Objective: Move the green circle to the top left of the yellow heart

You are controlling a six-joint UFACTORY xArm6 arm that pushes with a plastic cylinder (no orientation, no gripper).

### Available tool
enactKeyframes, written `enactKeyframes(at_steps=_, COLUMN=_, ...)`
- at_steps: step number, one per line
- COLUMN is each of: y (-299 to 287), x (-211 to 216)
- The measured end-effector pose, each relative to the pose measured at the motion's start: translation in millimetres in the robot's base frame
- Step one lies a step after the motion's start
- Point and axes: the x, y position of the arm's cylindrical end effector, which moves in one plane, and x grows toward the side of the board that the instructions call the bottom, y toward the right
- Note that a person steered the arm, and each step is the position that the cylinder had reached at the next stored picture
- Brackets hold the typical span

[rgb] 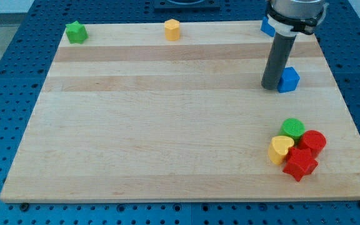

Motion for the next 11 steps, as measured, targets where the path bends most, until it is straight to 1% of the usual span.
enactKeyframes(at_steps=1, y=-16.4, x=3.7)
enactKeyframes(at_steps=2, y=-17.3, x=27.1)
enactKeyframes(at_steps=3, y=-17.0, x=27.5)
enactKeyframes(at_steps=4, y=10.1, x=45.1)
enactKeyframes(at_steps=5, y=48.9, x=68.2)
enactKeyframes(at_steps=6, y=60.4, x=72.0)
enactKeyframes(at_steps=8, y=75.6, x=93.9)
enactKeyframes(at_steps=9, y=62.2, x=103.7)
enactKeyframes(at_steps=10, y=21.7, x=124.6)
enactKeyframes(at_steps=11, y=20.5, x=124.6)
